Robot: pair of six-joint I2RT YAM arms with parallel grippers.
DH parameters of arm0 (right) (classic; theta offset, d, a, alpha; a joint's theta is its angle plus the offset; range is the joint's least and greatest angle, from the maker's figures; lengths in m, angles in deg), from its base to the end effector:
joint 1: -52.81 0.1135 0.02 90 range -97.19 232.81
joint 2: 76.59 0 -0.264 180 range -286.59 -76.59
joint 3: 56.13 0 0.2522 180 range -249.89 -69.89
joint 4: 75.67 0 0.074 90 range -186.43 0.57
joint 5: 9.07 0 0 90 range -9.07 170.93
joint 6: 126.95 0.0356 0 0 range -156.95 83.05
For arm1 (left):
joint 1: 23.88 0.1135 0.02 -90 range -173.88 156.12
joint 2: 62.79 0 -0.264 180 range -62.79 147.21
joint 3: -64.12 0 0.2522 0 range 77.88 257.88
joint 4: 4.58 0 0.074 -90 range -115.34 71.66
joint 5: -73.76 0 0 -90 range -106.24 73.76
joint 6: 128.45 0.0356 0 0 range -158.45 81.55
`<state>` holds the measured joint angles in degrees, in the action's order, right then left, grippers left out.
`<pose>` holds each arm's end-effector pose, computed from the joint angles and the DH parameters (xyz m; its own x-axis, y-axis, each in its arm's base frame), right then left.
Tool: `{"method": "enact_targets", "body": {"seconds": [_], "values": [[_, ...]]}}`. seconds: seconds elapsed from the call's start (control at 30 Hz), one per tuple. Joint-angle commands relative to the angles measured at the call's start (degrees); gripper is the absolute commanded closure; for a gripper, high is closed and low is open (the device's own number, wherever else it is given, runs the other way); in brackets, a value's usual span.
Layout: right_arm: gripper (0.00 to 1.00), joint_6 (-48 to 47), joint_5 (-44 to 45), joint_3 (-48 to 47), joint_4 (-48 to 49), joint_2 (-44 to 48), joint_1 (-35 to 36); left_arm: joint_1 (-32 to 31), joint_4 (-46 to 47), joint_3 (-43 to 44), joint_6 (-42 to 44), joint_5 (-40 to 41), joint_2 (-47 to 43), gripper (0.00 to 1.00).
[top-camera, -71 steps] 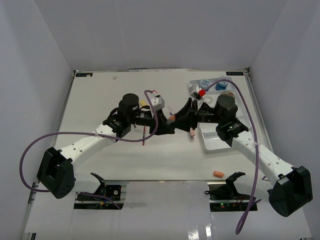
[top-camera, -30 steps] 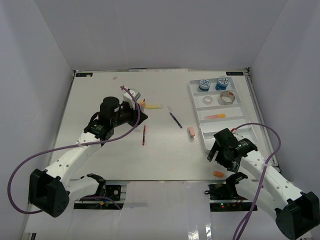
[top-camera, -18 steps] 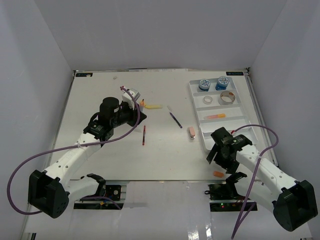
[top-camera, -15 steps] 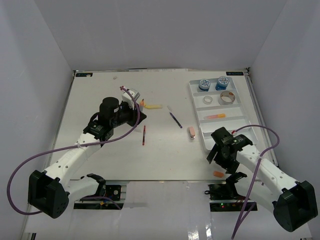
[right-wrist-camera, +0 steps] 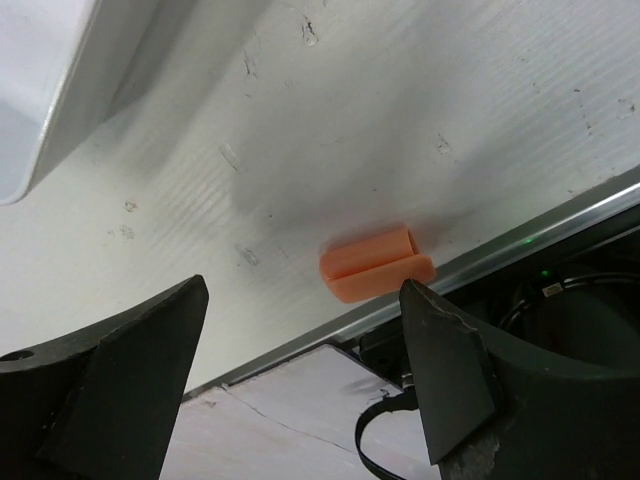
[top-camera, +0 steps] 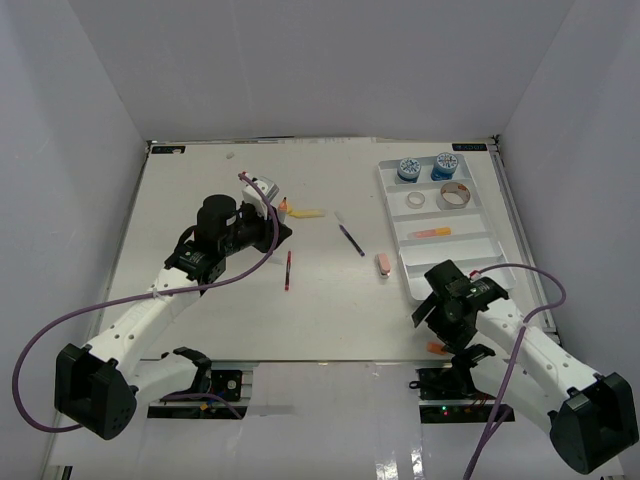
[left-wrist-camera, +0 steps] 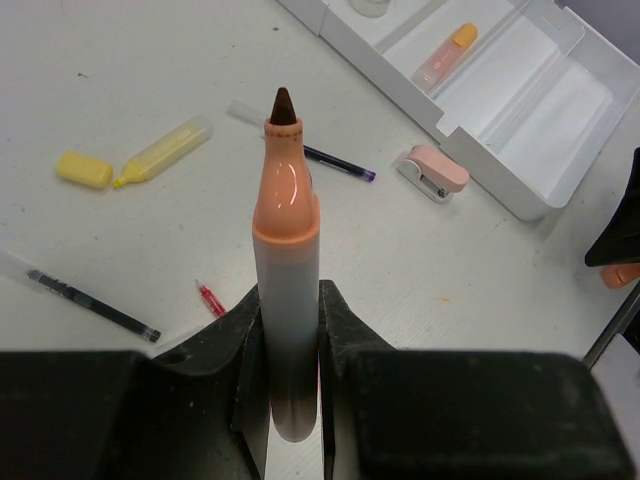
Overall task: Sort the stationery into containers
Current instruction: Move the pen cap to the center of the board.
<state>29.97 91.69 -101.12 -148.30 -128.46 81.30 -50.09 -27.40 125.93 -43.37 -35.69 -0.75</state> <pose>0.1150 0.0548 0.1838 -0.7424 0.6254 -0.2403 0.6230 0.7763 0.0955 0.2167 -0.1199 0.3036 -0.4093 0.1113 -0.9056 0.6587 0.7229 -0.2088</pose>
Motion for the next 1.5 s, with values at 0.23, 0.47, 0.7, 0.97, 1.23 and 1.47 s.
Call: {"method": "enact_targets", "body": {"seconds": [0.23,0.47,0.7,0.97,1.23,1.47], "values": [[0.17,9.6,3.2,1.1,-1.8,1.6,-0.2,0.1,0.1,-0.7,0.6,0.8,-1.5,1.00],[0.19,8.2,-0.4,2.5,2.3,1.0,-0.1,0.1,0.0,-0.7,0.6,0.7,-1.1,1.00],[0.22,3.4,-5.3,5.2,11.5,-1.1,0.0,0.1,-0.1,-0.7,0.8,1.0,-1.0,1.00],[0.32,4.6,1.6,2.0,7.3,-1.5,0.4,0.1,-0.2,-0.8,0.9,1.2,-0.9,1.00],[0.32,5.4,5.4,1.8,6.3,-1.7,0.4,0.1,-0.3,-0.8,0.9,1.1,-0.7,1.00],[0.47,5.1,6.9,1.3,7.2,-4.9,0.4,0.1,-0.3,-0.9,1.0,1.5,-0.8,1.00]]}}
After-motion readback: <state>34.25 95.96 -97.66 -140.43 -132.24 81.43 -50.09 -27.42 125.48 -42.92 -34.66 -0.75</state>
